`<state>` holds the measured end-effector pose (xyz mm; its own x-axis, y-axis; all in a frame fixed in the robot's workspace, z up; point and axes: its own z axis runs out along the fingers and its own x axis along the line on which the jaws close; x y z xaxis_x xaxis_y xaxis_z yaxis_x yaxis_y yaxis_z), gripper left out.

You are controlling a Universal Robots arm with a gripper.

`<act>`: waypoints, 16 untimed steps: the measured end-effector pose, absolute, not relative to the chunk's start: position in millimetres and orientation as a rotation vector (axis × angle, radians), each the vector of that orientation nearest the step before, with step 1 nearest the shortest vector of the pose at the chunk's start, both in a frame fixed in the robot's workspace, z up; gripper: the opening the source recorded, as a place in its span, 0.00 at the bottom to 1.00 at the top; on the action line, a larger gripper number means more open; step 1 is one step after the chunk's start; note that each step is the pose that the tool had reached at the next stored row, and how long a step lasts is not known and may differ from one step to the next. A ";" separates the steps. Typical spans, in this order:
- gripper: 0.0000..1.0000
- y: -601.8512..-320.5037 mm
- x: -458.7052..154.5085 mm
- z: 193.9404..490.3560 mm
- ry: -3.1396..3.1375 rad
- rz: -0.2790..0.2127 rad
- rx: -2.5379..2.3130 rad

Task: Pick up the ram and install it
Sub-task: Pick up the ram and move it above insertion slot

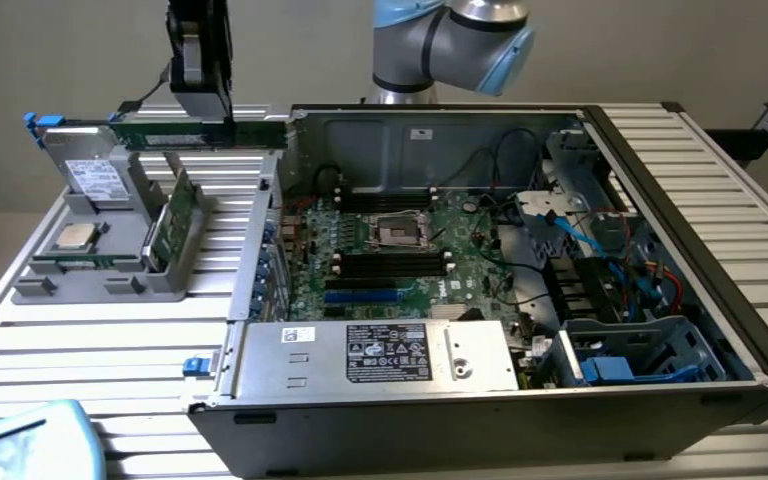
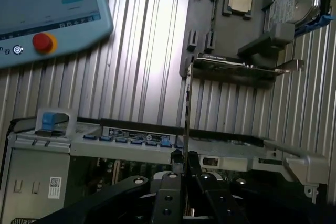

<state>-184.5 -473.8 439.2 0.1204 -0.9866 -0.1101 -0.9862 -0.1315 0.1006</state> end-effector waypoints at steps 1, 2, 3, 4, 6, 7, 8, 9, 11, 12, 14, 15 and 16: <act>0.14 -474.4 -180.0 439.2 -2.069 -0.235 2.350; 0.14 -474.9 -175.6 439.2 -2.069 -0.236 2.350; 0.14 -475.5 -170.9 439.2 -2.069 -0.236 2.351; 0.14 -476.0 -166.4 439.2 -2.070 -0.236 2.351; 0.14 -476.9 -157.3 439.2 -2.071 -0.234 2.353; 0.14 -477.3 -152.9 439.2 -2.071 -0.233 2.354; 0.14 -477.6 -148.4 439.2 -2.072 -0.232 2.354; 0.14 -477.8 -143.8 439.2 -2.072 -0.231 2.355; 0.14 -477.9 -134.5 439.2 -2.072 -0.231 2.355; 0.14 -477.9 -130.2 439.2 -2.072 -0.230 2.355; 0.14 -477.9 -121.7 439.2 -2.073 -0.230 2.355; 0.14 -477.9 -118.3 439.2 -2.073 -0.229 2.356; 0.14 -477.9 -115.3 439.1 -2.073 -0.229 2.356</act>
